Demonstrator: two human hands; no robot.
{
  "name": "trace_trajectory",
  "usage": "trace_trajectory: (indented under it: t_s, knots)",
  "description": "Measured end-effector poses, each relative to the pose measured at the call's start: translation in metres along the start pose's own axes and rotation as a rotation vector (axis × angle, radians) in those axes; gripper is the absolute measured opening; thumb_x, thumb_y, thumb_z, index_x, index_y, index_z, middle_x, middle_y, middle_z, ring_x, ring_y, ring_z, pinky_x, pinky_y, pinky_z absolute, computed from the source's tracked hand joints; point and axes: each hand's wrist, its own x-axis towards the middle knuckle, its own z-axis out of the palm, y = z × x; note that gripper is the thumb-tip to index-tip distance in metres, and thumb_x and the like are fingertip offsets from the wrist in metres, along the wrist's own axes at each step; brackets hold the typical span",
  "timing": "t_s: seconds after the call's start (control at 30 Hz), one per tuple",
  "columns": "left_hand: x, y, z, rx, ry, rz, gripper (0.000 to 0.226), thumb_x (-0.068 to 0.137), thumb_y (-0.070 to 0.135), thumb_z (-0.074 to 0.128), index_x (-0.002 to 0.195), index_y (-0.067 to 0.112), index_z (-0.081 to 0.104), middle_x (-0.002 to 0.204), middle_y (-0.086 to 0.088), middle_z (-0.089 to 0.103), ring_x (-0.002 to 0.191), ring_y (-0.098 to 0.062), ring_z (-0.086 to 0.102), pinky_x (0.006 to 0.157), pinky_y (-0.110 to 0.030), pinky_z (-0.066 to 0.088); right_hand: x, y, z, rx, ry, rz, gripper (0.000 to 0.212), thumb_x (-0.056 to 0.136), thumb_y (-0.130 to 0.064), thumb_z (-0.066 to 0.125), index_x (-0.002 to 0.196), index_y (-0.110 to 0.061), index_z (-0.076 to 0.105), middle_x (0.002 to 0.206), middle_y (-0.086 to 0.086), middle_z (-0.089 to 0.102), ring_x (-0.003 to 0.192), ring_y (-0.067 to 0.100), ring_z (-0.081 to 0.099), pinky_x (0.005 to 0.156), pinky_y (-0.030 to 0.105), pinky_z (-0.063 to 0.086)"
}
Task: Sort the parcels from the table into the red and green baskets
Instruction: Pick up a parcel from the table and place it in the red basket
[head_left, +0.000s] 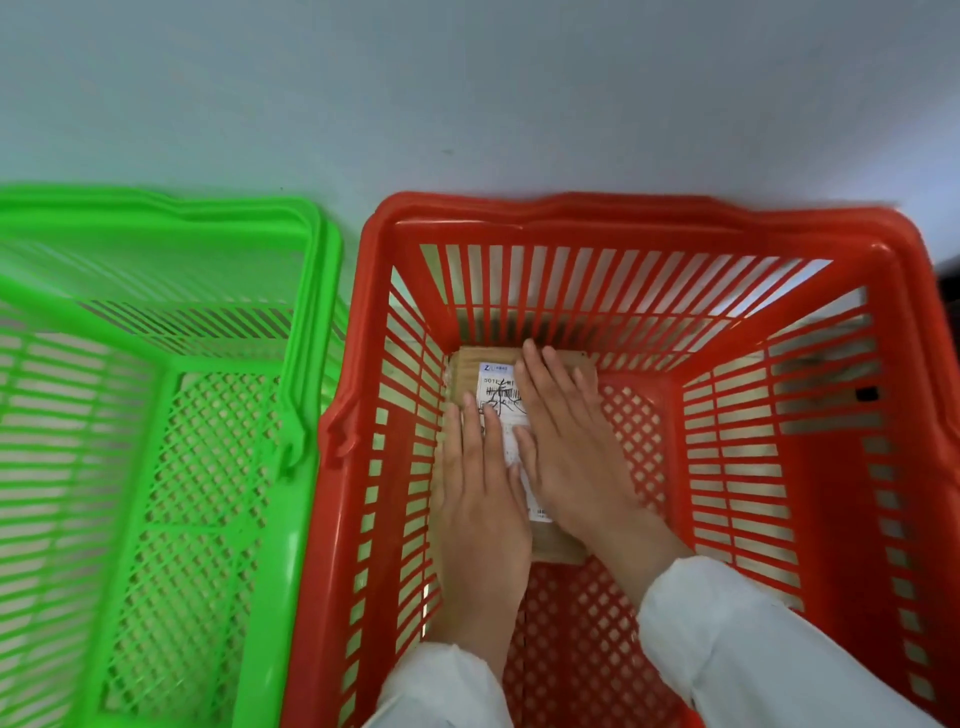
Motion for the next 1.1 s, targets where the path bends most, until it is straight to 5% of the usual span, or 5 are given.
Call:
trace_trajectory:
  t_s: [0.2,0.43,0.63,0.93,1.1]
  knots:
    - [0.008,0.014,-0.069,-0.192,-0.221,-0.079,0.066,0.089,0.034,0.011,0.146,0.003,0.021,0.154,-0.012,0.012,0.142,-0.028,0.023,0.116,-0.037,0.025,-0.013,-0.01,-0.07,0.104,-0.278,0.072,0.07,0.084,-0.055,-0.017,0.141,-0.014,-0.019,0.149,-0.003,-0.029,0.139,0.009,-0.026,0.119,0.032,-0.006]
    - [-0.025,0.084,-0.292,-0.522,-0.33,-0.203,0.047,0.096,0.027,0.034,0.138,0.008,0.042,0.143,-0.009,0.046,0.13,-0.023,0.046,0.108,-0.032,0.035,-0.106,-0.085,-0.279,0.662,-0.059,0.583,0.048,0.1,-0.024,0.037,0.145,-0.011,0.029,0.154,0.002,0.026,0.143,0.013,0.021,0.111,0.015,0.007]
    - [-0.071,0.162,-0.497,-0.806,-0.428,-0.432,0.028,0.098,0.018,0.04,0.121,0.012,0.057,0.123,-0.004,0.059,0.111,-0.017,0.053,0.085,-0.016,0.032,-0.178,-0.142,-0.481,1.108,0.063,0.919,0.037,0.095,-0.045,0.041,0.128,-0.032,0.051,0.129,-0.007,0.057,0.116,0.011,0.055,0.103,0.039,0.045]
    - [-0.131,0.225,-0.61,-1.119,-0.546,-0.425,0.022,0.098,0.014,0.038,0.099,0.023,0.058,0.104,0.002,0.066,0.097,-0.014,0.062,0.083,-0.027,0.045,-0.281,-0.176,-0.629,1.316,0.311,1.057,0.02,0.095,-0.027,0.048,0.112,-0.022,0.058,0.1,-0.009,0.065,0.082,-0.004,0.061,0.062,0.01,0.048]
    - [-0.186,0.281,-0.637,-1.137,-0.728,-0.317,0.021,0.099,0.013,0.036,0.1,0.02,0.057,0.103,0.001,0.065,0.095,-0.014,0.061,0.078,-0.023,0.044,-0.367,-0.171,-0.67,1.28,0.56,1.183,0.016,0.097,-0.022,0.046,0.101,-0.026,0.061,0.107,-0.004,0.065,0.101,0.011,0.061,0.083,0.022,0.049]
